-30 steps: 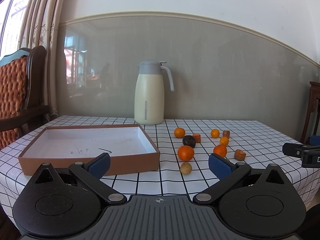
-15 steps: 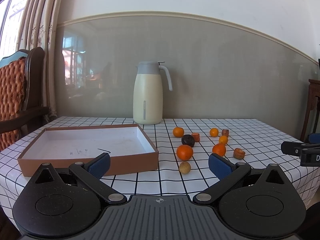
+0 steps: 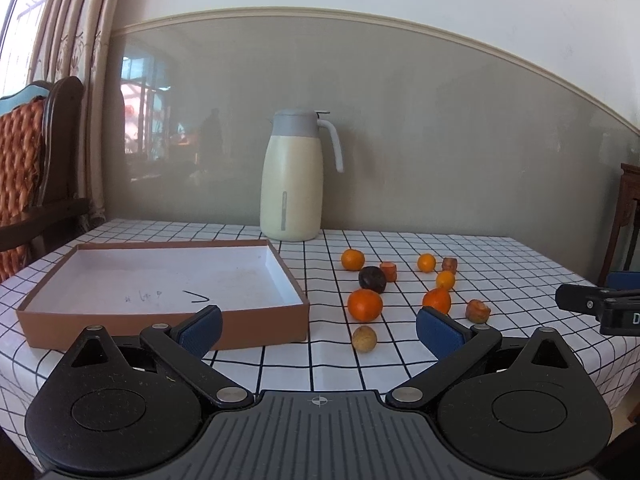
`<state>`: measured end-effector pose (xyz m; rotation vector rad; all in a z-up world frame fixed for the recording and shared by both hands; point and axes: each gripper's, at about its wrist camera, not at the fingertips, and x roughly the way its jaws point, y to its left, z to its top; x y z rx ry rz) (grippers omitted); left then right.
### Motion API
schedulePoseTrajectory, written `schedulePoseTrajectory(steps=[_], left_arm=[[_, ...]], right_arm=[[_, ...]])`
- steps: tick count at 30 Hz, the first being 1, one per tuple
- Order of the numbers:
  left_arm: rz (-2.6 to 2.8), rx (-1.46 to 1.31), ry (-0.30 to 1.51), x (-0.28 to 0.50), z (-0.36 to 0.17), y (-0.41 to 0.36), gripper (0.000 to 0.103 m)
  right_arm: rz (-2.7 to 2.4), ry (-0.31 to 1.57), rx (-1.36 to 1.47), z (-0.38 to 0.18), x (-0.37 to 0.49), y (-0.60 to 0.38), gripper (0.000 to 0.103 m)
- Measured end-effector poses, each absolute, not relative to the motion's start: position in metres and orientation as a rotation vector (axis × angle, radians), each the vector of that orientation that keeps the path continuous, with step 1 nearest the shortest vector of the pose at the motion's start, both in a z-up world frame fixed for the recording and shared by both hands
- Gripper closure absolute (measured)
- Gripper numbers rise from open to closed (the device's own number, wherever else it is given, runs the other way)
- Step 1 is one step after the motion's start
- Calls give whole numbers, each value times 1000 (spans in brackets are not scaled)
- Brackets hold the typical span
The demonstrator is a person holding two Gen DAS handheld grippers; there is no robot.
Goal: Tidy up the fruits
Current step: 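Grasp the tan round fruit with the left gripper while the right gripper grasps the brown cube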
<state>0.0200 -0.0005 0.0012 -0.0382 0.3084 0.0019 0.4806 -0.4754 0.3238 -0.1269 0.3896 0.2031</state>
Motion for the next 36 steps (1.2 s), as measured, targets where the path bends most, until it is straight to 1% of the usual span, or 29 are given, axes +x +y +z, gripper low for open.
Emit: schedulePoseTrajectory(steps=[2,3,5,6,8,10,12,14,18,19,20,22,28,31,33,35,36], left_arm=[[-10,-10,311,33,-1,-9,0],[-18,8,309,38,-3,-13,2],[-33,43,325,49,-7,-22,32],[-36,51,338,54,-10,-26,33],[-41,53,359,65,-15,-30,33],[-57,50,370,74,-20,-34,33],[-68,52,390,84,-27,-37,33],[-79,44,419,94,-33,-39,33],[-79,52,459,114,-44,-46,34],[-75,63,471,119,-46,-49,37],[-67,75,488,124,-49,-51,46],[-66,75,519,131,-54,-52,51],[-66,69,543,144,-59,-56,52],[-66,69,565,147,-62,-57,52],[-70,62,571,146,-63,-57,57],[-87,64,568,145,-62,-58,72],[-92,65,566,144,-62,-59,77]], right_arm=[[207,405,-136,319,495,-473,30],[209,414,-144,316,502,-471,32],[212,426,-160,308,513,-469,35],[212,431,-170,305,519,-468,37],[209,439,-182,298,528,-467,37],[206,456,-182,290,538,-467,40],[205,491,-178,281,550,-467,49],[205,515,-189,274,558,-464,55],[197,513,-205,269,571,-462,56],[195,516,-206,268,576,-461,56],[193,523,-205,267,579,-461,58],[193,542,-207,264,588,-460,62],[182,576,-226,256,605,-455,65],[173,602,-239,252,612,-452,69],[167,625,-245,248,615,-452,82],[164,622,-254,249,614,-450,83],[163,621,-256,248,614,-450,83]])
